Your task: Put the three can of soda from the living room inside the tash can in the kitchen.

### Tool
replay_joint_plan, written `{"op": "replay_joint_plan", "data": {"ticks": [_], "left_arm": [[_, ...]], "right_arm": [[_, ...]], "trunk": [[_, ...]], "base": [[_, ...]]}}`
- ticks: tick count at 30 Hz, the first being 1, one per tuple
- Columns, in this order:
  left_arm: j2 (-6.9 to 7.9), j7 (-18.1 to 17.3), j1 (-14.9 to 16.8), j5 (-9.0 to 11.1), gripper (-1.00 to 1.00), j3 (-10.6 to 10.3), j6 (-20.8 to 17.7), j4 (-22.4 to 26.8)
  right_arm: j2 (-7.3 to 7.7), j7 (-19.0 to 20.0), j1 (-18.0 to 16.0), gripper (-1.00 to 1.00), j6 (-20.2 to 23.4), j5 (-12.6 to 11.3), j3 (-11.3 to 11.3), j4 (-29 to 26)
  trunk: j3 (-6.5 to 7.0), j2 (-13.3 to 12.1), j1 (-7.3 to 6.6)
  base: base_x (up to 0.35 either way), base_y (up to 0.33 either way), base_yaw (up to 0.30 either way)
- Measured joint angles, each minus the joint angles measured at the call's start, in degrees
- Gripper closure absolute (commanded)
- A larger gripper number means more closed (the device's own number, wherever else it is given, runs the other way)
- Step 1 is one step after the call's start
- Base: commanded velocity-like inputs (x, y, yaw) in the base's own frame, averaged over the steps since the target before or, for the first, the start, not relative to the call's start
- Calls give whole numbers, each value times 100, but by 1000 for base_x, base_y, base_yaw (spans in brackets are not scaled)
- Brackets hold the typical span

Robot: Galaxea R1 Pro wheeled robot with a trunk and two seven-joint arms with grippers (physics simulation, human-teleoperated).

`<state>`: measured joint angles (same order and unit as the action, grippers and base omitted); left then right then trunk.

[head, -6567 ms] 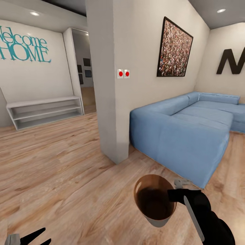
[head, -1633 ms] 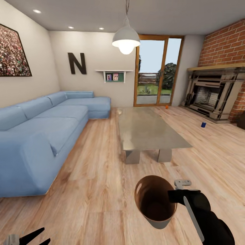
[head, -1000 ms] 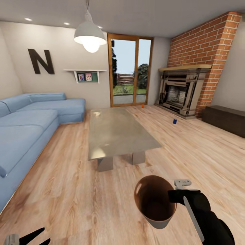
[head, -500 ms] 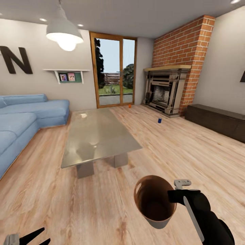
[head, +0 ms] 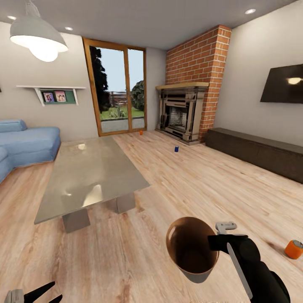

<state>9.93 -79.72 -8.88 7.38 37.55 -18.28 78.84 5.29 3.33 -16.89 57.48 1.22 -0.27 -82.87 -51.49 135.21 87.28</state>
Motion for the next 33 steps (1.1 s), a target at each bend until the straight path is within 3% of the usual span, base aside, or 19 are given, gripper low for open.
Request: {"op": "replay_joint_plan", "data": {"ticks": [20,33], "left_arm": [[0,0,0,0,-100,-2,0,0],[0,0,0,0,-100,-2,0,0]], "right_arm": [[-2,2,2,100,0,-43,1,2],[-2,0,1,100,0,-15,0,9]], "trunk": [[61,0,0],[101,0,0]], "base": [[8,-5,-291],[258,-115,-292]]}}
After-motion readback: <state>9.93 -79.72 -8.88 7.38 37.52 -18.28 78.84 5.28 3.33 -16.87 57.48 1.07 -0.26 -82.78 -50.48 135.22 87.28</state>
